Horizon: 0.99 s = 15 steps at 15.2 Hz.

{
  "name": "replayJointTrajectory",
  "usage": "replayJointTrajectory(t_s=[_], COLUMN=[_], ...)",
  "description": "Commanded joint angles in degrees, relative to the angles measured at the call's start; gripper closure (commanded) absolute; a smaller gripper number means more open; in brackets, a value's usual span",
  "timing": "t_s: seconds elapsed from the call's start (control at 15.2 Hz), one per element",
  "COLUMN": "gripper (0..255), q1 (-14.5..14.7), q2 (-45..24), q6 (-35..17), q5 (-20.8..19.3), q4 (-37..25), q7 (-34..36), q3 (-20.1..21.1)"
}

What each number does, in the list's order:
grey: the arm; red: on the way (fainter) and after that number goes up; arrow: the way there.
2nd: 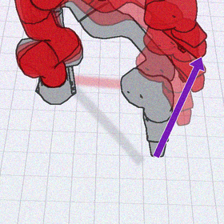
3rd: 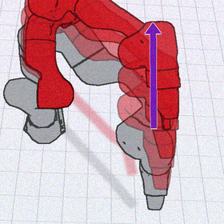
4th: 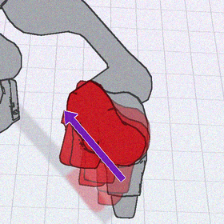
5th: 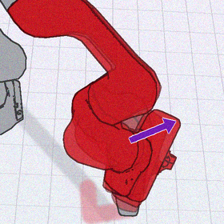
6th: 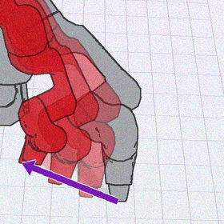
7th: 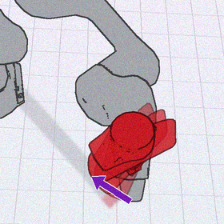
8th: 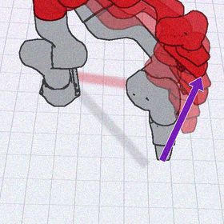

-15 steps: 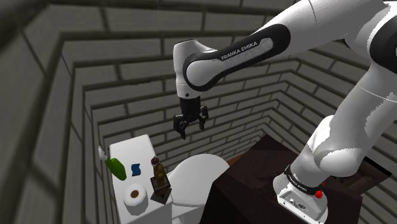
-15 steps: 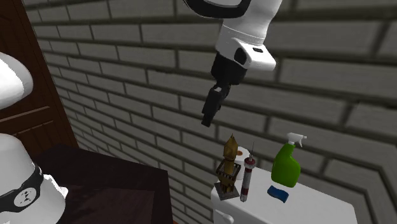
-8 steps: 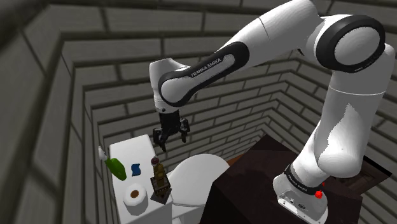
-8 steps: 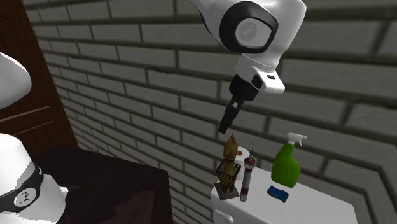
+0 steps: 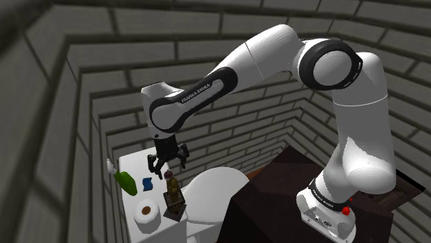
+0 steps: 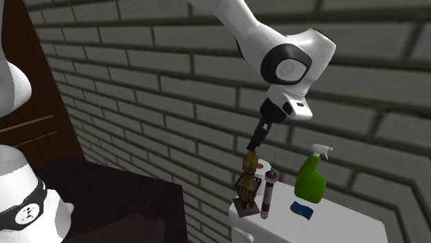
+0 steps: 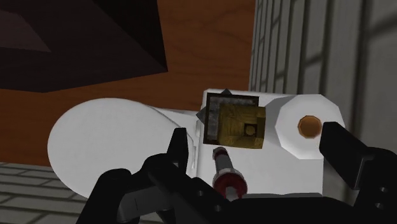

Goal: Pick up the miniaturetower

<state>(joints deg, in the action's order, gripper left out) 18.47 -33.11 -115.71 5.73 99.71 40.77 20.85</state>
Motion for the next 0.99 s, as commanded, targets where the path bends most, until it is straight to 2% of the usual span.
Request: replayJointTrajectory(t_s=[0.0, 0.4, 0.46, 0.92], gripper=[0, 0, 255, 255], q1=[0.4, 0.7, 0.8, 0.7], q2=[-1.6, -3.9, -3.9, -3.9], q6=[-0.8, -3.2, -3.3, -3.3], q5=[-0.3, -0.8, -0.8, -0.8], q4=[-0.7, -0.5, -0.5, -0.5], q7=[0.1, -0.2, -0.2, -0.2], q3=[-0.2, -0.7, -0.6, -0.7])
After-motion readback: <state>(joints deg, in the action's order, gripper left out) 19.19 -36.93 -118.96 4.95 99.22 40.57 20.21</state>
